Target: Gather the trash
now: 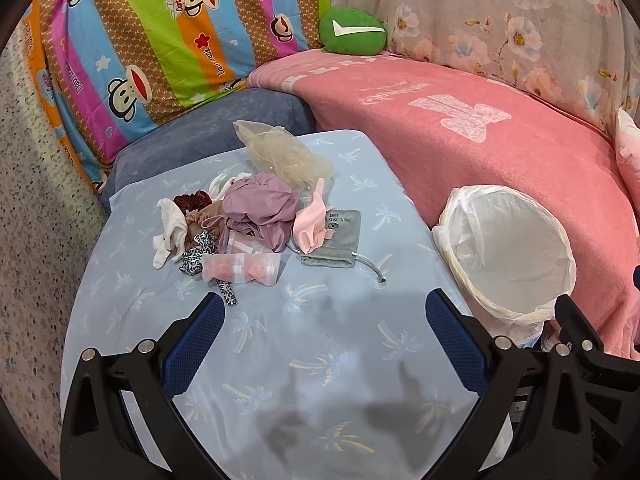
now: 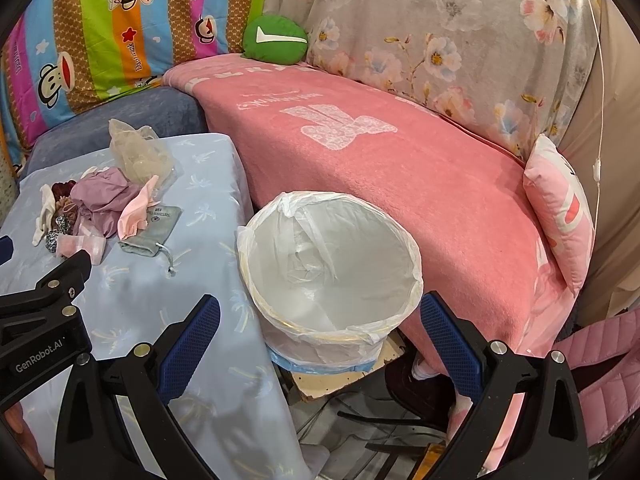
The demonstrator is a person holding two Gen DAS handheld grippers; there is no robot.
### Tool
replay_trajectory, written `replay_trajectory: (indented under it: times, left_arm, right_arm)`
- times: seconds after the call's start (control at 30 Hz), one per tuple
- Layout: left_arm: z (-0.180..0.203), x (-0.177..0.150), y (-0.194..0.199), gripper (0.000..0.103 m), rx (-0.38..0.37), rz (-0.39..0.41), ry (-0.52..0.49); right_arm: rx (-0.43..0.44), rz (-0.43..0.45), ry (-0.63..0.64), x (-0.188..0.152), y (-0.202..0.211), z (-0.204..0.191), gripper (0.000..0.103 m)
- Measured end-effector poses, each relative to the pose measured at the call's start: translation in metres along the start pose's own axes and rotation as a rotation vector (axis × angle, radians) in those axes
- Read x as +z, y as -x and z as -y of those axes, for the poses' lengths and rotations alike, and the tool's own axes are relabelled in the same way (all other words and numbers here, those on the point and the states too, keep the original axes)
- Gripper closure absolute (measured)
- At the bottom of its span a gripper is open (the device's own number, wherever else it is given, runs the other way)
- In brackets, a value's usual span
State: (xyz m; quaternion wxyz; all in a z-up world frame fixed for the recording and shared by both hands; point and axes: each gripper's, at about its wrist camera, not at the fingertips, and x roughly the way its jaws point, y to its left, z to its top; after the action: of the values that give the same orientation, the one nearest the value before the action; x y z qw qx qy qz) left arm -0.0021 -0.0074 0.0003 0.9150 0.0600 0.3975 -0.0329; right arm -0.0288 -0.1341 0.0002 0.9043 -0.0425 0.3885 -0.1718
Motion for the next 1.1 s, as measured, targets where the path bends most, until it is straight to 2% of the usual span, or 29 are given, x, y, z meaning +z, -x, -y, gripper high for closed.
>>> replay_trajectory:
  times: [1.1]
  left_arm:
    - [-0.0033, -0.0036, -0.0007, 0.007, 0.007, -0.006, 0.012]
  right_arm:
    - [0.003, -0.001, 0.0, -0.0001, 0.0012, 0.0006, 0.006]
